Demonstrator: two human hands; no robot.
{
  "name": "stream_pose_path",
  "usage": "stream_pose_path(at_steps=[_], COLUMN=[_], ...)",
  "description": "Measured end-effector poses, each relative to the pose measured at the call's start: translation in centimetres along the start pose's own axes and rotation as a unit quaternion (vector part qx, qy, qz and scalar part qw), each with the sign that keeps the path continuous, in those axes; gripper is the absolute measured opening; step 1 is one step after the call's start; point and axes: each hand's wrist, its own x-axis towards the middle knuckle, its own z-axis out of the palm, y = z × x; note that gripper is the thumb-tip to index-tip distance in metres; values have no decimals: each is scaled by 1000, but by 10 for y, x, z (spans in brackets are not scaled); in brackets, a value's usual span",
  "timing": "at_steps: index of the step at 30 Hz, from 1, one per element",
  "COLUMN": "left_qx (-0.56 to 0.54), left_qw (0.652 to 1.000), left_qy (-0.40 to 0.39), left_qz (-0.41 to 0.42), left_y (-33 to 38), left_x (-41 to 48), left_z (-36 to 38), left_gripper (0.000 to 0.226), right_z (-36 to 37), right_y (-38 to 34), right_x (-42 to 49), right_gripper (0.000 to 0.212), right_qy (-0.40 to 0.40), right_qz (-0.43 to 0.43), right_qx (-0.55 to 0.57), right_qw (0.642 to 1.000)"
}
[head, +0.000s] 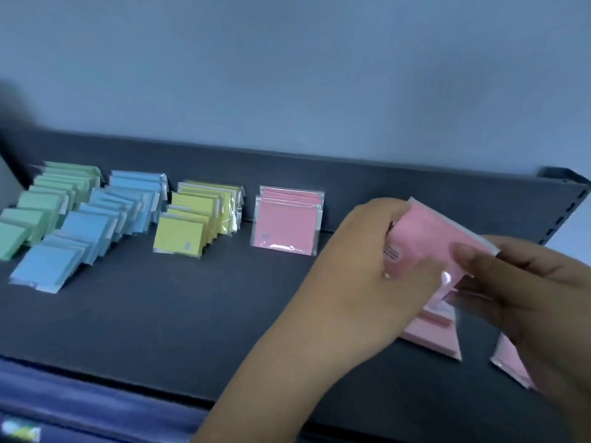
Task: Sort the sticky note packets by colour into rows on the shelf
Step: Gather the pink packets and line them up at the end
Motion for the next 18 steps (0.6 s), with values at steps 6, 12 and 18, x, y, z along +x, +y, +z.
stream_pose_path(at_steps=[6, 12, 18], left_qx=[-4, -63, -64], left_qw=[998, 994, 989], left_qy=[9, -20, 2], left_qz=[-56, -87, -132], left_y=[-33, -57, -72], left_x=[-3, 1, 21], left_z=[-94, -129, -142], left_gripper=[4, 16, 9], right_z=[112, 169, 193], right_y=[3, 18, 21], right_x=[7, 36, 60], right_gripper=[14, 19, 16], right_qy=[66, 197, 184], right_qz=[16, -29, -43], right_qx=[-66, -226, -270], right_qw=[995, 954, 944])
